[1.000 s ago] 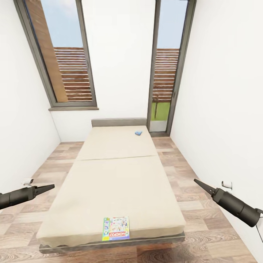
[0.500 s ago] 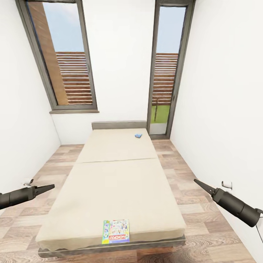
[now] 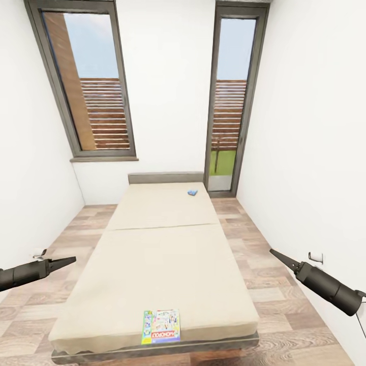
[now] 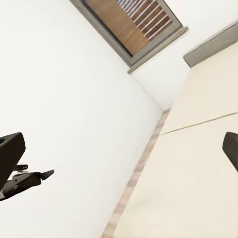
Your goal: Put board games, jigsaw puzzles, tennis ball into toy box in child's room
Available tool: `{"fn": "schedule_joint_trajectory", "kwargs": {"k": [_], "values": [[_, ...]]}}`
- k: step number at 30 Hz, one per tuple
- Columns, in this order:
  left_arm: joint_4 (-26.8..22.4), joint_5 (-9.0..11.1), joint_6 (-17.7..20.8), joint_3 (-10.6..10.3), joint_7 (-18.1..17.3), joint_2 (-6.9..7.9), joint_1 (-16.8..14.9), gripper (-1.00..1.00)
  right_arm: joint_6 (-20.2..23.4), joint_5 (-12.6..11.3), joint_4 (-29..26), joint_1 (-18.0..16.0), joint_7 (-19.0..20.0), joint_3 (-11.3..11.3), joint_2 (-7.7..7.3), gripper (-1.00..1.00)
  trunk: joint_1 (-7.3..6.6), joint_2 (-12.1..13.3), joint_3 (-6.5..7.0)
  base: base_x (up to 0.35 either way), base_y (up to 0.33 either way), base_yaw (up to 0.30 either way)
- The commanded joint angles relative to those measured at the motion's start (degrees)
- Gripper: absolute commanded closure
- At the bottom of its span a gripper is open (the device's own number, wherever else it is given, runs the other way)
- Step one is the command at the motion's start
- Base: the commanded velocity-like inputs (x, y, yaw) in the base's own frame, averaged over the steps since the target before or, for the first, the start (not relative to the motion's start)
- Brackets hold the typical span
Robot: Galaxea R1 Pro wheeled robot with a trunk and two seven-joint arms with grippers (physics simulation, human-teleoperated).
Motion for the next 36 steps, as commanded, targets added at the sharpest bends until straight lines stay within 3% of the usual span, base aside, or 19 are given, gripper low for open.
{"fn": "schedule_joint_trajectory", "kwargs": {"k": [1,11,19,36], "values": [[0.0,0.0,0.6,-0.1,-0.2,0.01,-0.1,-1.0,0.3,-0.2,0.0,-0.1,0.1,0.0,-0.02,-1.0,0.04,-0.1,-0.04,0.0,0.0,0.0],[0.0,0.0,0.6,-0.1,-0.2,0.01,-0.1,-1.0,0.3,-0.2,0.0,-0.1,0.1,-0.1,-0.04,-1.0,0.04,-0.1,0.68,-0.013,0.0,0.0],[0.0,0.0,0.6,-0.1,-0.2,0.01,-0.1,-1.0,0.2,0.1,0.0,-0.1,-0.4,0.0,0.01,-1.0,0.04,-0.1,0.76,-0.158,0.0,0.0],[0.1,0.0,1.6,0.0,-0.2,0.01,-0.1,-1.0,0.3,0.3,0.2,-0.1,-0.9,0.2,0.03,-1.0,0.04,-0.1,0.77,-0.017,0.0,0.0]]}}
